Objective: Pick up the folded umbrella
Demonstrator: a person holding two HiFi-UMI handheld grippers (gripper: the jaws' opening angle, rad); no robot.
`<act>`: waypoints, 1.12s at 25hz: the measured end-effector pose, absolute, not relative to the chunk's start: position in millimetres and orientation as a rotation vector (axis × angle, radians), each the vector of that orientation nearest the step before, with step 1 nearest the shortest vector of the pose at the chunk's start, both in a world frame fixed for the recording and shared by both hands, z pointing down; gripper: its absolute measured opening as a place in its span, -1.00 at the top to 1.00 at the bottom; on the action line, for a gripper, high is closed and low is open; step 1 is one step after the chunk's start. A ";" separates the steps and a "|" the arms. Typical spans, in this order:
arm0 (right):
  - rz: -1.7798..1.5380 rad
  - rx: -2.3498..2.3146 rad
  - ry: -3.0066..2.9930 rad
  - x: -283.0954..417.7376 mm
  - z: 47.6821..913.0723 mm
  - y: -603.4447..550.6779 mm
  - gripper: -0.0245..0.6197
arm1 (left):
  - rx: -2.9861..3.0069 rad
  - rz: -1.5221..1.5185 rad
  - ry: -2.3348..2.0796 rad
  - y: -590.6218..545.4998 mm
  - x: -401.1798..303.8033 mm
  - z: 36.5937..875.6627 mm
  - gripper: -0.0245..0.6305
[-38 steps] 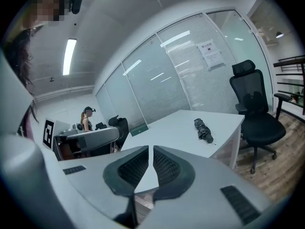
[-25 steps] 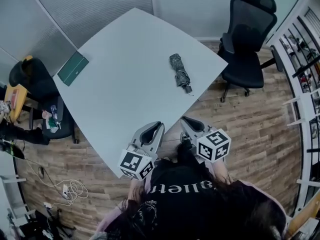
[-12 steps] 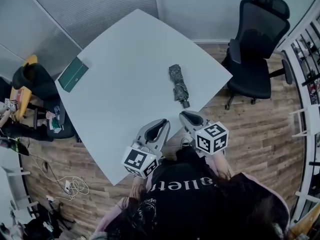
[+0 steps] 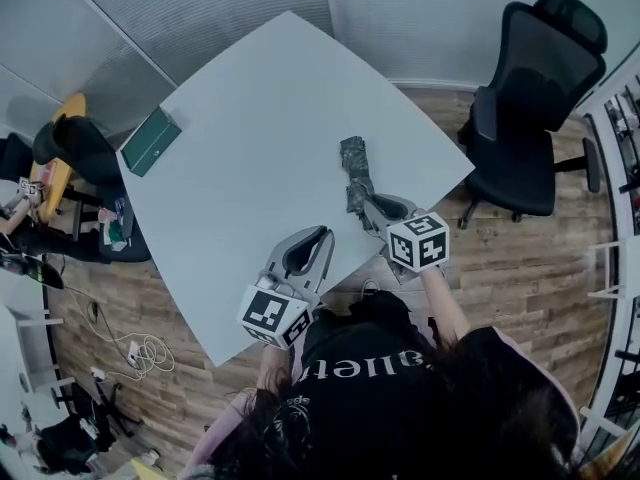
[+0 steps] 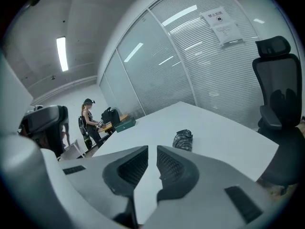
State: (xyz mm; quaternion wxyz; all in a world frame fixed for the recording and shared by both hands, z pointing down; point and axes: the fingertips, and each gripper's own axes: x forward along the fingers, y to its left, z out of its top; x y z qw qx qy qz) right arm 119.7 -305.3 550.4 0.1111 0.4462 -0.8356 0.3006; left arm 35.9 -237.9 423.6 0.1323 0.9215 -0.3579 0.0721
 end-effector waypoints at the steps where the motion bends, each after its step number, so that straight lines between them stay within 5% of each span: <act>1: 0.887 1.313 -2.443 122.8 556.1 -313.3 0.79 | 2.669 0.213 -1.054 -240.6 36.3 424.1 0.78; 7: 0.937 1.300 -2.375 126.7 589.8 -350.3 0.72 | 2.636 0.236 -1.094 -243.8 36.0 429.4 0.78; 19: 1.031 1.370 -2.136 114.8 659.0 -401.9 0.07 | 2.576 0.246 -1.191 -248.7 -9.6 423.7 0.78; 28: 1.038 1.429 -1.941 111.1 698.1 -417.1 0.00 | 2.551 0.257 -1.226 -248.8 -39.7 424.9 0.78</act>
